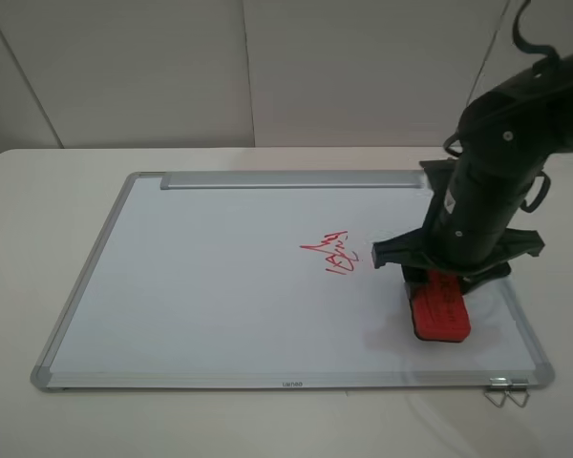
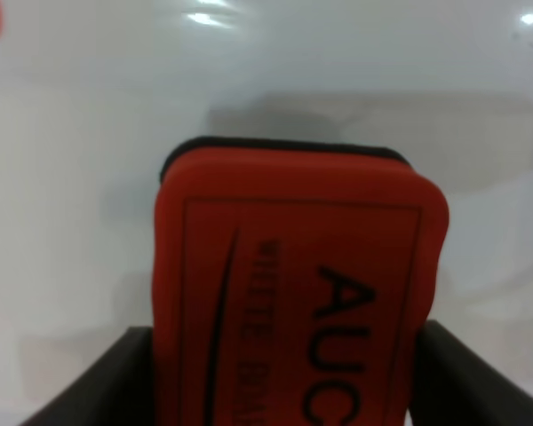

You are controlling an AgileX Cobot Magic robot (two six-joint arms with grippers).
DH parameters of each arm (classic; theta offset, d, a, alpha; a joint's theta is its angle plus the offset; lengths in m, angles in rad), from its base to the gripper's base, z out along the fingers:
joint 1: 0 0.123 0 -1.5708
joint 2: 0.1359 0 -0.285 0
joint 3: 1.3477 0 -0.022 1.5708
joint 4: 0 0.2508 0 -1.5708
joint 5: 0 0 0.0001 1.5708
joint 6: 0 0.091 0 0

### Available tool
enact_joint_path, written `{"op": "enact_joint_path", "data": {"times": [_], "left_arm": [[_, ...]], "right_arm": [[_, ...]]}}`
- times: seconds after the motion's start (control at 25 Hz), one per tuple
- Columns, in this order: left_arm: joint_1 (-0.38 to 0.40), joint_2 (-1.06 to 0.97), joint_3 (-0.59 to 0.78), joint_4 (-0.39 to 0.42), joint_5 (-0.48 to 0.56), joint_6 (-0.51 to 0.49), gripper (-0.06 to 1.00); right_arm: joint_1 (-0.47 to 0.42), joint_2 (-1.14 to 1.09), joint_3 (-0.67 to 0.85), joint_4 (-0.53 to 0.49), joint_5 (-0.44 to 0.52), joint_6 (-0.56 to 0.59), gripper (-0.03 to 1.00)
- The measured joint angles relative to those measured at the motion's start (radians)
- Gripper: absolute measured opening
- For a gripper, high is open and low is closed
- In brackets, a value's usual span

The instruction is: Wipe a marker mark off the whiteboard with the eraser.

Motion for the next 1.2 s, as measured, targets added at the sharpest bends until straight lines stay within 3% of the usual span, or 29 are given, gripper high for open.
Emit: {"op": "enact_joint_path", "data": {"times": [0.2, 0.68, 0.92, 1.2], "left_arm": [[0.0, 0.0, 0.0, 0.0, 0.0, 0.0, 0.77], [0.0, 0.0, 0.0, 0.0, 0.0, 0.0, 0.77], [0.0, 0.0, 0.0, 0.0, 0.0, 0.0, 0.77], [0.0, 0.0, 0.0, 0.0, 0.0, 0.0, 0.77]], "right_arm": [[-0.04, -0.004, 0.082, -0.048, -0.049, 0.003, 0.49], [-0.042, -0.004, 0.086, -0.082, -0.151, 0.003, 0.5], [-0.042, -0.007, 0.086, -0.106, -0.156, 0.003, 0.7], [-0.076, -0.18, 0.086, -0.099, -0.105, -0.018, 0.72]]}}
